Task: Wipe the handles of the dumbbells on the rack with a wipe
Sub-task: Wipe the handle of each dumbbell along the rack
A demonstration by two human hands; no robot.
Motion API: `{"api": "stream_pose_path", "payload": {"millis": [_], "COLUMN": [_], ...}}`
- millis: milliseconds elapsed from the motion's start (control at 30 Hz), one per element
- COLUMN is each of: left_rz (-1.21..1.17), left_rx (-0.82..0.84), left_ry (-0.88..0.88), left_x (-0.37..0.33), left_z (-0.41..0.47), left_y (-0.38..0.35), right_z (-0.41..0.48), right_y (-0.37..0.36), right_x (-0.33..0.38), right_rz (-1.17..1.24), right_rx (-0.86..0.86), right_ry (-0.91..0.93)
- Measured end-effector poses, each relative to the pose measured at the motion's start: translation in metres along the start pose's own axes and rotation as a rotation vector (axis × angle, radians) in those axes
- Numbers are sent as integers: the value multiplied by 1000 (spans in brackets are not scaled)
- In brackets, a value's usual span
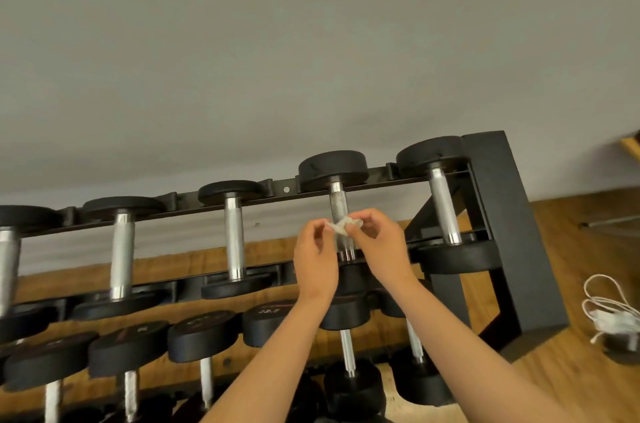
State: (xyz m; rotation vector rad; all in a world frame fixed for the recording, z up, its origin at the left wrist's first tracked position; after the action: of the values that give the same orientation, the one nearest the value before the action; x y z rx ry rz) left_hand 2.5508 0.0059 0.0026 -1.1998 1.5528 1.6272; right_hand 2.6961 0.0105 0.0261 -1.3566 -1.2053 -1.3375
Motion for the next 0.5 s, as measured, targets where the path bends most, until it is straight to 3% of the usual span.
{"api": "stream_pose_path", "payload": {"millis": [167, 300, 500], "left_rz": [231, 119, 144], "left_rx": [-52, -28, -33], "left_ry": [-9, 270, 120], "left_x": [8, 31, 20], "left_z": [-12, -9, -10], "left_y": [-19, -20, -18], "right_z": [34, 64, 86], "right_y": [9, 0, -11], "right_x": [50, 69, 60], "right_rz": [-80, -259, -407], "right_rx": [-120, -86, -37], "right_ry": [154, 257, 310]}}
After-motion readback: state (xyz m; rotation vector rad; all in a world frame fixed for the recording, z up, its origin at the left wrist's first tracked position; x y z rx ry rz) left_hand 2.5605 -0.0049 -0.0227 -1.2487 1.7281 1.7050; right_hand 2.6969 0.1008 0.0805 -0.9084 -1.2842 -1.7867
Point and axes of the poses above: each hand's wrist, its own z-axis towards the middle knuckle, its own y-axis out of the back of the hand, x = y × z, the point moved 9 cm from there along z, towards the middle knuckle, and after that the axes turned 13 degrees about z, right-handed, at the moved point
